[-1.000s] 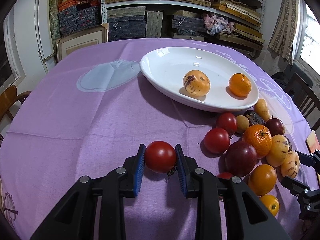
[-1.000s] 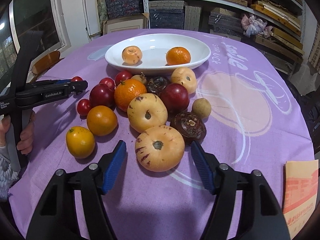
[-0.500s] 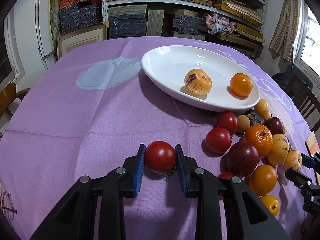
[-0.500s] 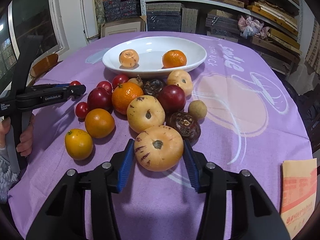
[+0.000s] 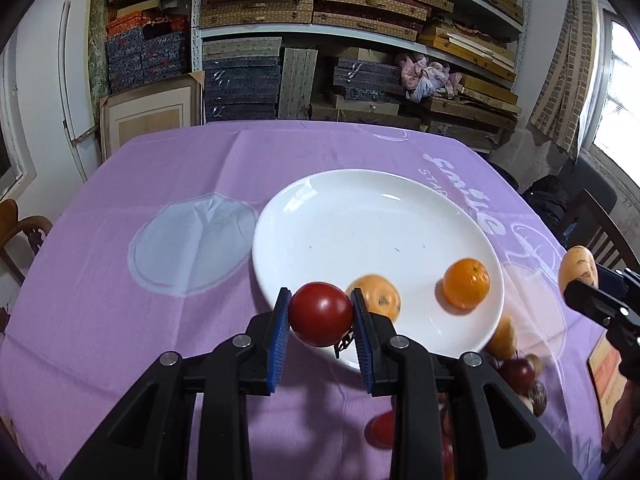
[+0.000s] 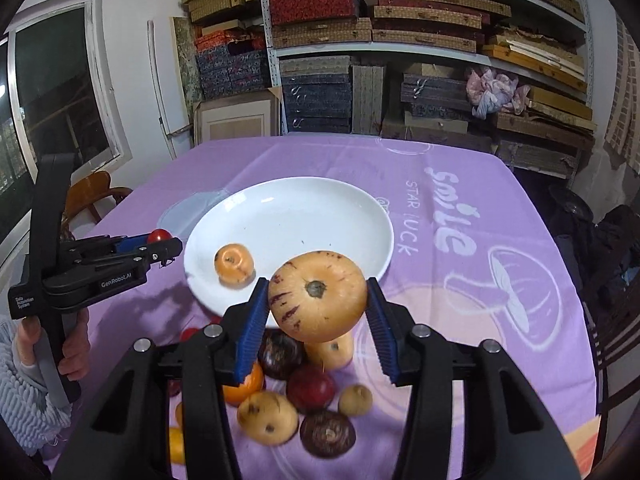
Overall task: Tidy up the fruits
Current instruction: 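Carry the red tomato and pepino onto the plate and open both tools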
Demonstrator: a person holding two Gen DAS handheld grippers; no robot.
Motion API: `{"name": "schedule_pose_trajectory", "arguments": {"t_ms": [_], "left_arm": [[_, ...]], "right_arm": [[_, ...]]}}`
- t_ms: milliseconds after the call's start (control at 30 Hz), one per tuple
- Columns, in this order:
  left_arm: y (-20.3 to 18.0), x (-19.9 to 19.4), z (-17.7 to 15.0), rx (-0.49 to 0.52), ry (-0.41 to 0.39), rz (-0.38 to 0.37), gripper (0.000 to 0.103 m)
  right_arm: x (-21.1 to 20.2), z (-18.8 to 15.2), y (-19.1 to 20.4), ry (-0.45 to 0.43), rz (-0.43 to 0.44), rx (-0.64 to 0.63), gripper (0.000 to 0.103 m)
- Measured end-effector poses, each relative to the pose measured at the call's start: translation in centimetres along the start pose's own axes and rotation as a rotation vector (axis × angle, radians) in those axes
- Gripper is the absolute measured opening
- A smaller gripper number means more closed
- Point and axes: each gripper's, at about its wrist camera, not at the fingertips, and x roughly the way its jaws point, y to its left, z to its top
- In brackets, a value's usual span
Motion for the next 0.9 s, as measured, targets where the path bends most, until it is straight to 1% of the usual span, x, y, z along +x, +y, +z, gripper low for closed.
{"name": "schedule_pose_trajectory", "arguments": {"t_ms": [133,267,433,567,600,667,700,733,767,800,833,867,900], "left_arm": [[0.0,4.4,2.4,-0.002,0.057,0.037,0.03],[0.5,7.5,3.3,-0.015,0.103,0.05,0.03],[0.8,10.1,3.6,-0.025,0.155,0.053,0.03],[0.7,10.7,3.6,-0.002,0.162,0.057,0.031],[0.7,10.7,3.5,-0.004,0.166,0.055,0.031],[0.9,10.7,3.5,-0.012,0.174,0.054,0.037],[1.0,10.3,3.6,-0.016,0.168,0.056,0.04],[1.2,9.8,3.6,-0.023,0.157,0.048,0.043],[1.4,9.1,3.7,-0.029,0.149,0.047,0.047],[1.7,8.4,3.7,-0.034,0.137,0.055,0.052],[1.8,7.4,3.7,-0.038,0.12,0.046,0.056],[2.0,6.3,3.6,-0.039,0.106,0.048,0.065],[2.1,5.1,3.4,-0.04,0.086,0.061,0.068]], "right_arm": [[5.5,2.8,-0.9,0.067,-0.025,0.013,0.047],[9.9,4.2,-1.4,0.131,-0.027,0.007,0.047],[14.3,4.8,-1.4,0.208,-0.03,-0.022,0.047],[16.3,4.6,-1.6,0.245,-0.036,-0.025,0.047],[16.6,4.6,-1.6,0.249,-0.037,-0.024,0.048],[16.4,4.6,-1.6,0.239,-0.031,-0.017,0.048],[15.8,4.7,-1.6,0.219,-0.025,-0.012,0.049],[14.8,4.9,-1.7,0.192,-0.022,-0.004,0.053],[13.6,5.1,-1.7,0.165,-0.02,0.006,0.063],[12.1,5.3,-1.9,0.127,-0.018,0.017,0.066],[10.5,5.4,-2.0,0.095,-0.019,0.023,0.071],[8.8,5.4,-2.2,0.059,-0.021,0.031,0.074],[7.2,5.2,-2.4,0.03,-0.024,0.041,0.078]]}}
